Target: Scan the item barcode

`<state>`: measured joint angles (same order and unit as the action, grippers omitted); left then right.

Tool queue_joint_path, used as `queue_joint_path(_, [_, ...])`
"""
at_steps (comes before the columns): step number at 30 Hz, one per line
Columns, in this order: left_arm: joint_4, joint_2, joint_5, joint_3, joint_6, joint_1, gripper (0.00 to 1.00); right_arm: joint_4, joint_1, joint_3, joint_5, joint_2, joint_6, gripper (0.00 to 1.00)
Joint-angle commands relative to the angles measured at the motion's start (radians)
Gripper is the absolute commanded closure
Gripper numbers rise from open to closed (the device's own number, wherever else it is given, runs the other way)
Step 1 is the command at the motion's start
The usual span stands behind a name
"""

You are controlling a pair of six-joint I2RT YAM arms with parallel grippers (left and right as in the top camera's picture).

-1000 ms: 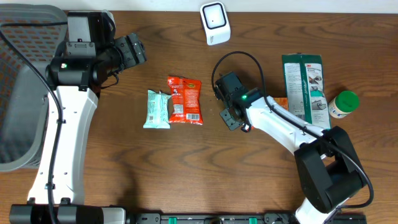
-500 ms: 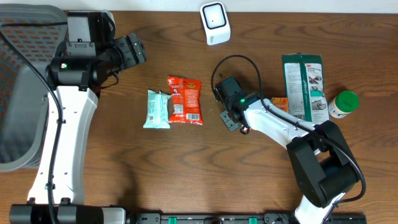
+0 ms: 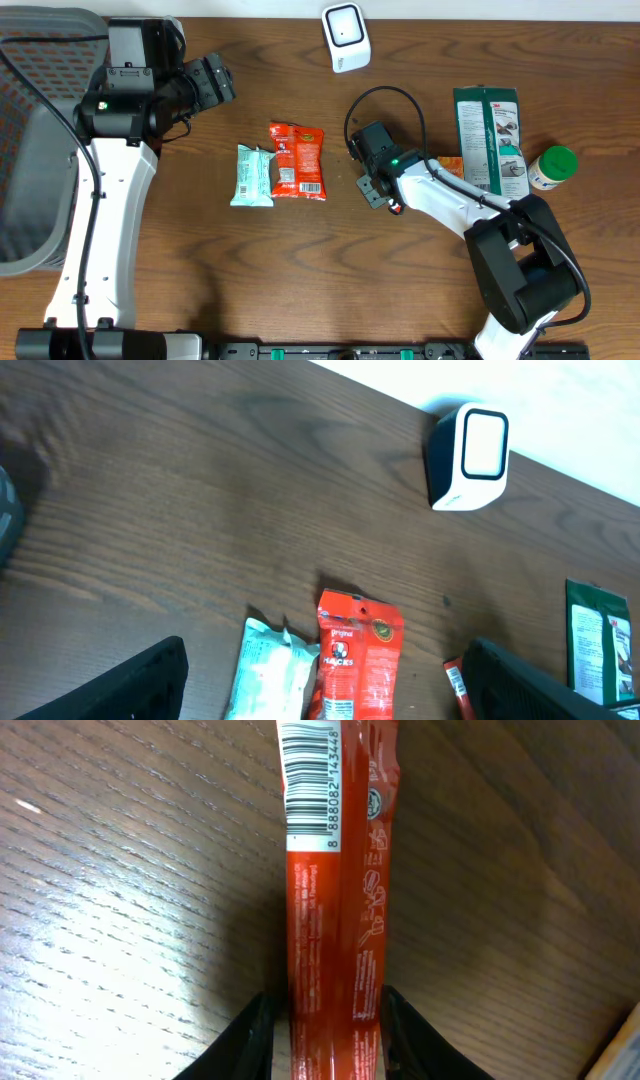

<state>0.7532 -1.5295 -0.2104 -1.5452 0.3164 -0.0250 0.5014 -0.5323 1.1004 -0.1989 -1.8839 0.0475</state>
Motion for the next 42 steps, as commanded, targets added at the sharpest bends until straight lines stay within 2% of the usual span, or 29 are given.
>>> queue_joint_path(1, [0.002, 0.007, 0.002, -0.003, -0.008, 0.003, 0.12, 0.01, 0.01, 0.015, -0.01, 0.002, 0.002, 0.69])
queue_joint_path(12, [0.002, 0.007, 0.002, -0.003, -0.008, 0.003, 0.12, 0.007, 0.019, -0.026, 0.043, -0.005, 0.002, 0.75])
queue_joint_path(21, [0.002, 0.007, 0.002, -0.003, -0.008, 0.003, 0.12, -0.012, 0.035, -0.039, 0.101, -0.008, -0.01, 0.91])
queue_joint_path(23, [0.002, 0.007, 0.002, -0.003, -0.007, 0.003, 0.12, -0.003, 0.045, -0.023, 0.164, 0.011, -0.01, 0.99])
queue_joint_path(26, [0.002, 0.007, 0.002, -0.003, -0.008, 0.003, 0.12, 0.012, 0.072, 0.01, 0.319, 0.07, -0.011, 0.99])
queue_joint_path(32, [0.002, 0.007, 0.002, -0.003, -0.008, 0.003, 0.12, 0.006, 0.178, 0.019, 0.636, 0.185, -0.133, 0.99])
queue_joint_path(36, [0.002, 0.007, 0.002, -0.003, -0.008, 0.003, 0.12, 0.005, 0.253, 0.01, 0.84, 0.166, -0.196, 0.99])
queue_joint_path(40, [0.002, 0.007, 0.002, -0.003, -0.008, 0.003, 0.12, -0.013, 0.29, 0.002, 0.942, 0.079, -0.215, 0.99])
queue_joint_path(42, [0.002, 0.007, 0.002, -0.003, -0.008, 0.003, 0.12, -0.042, 0.296, 0.002, 0.922, 0.034, -0.214, 0.96])
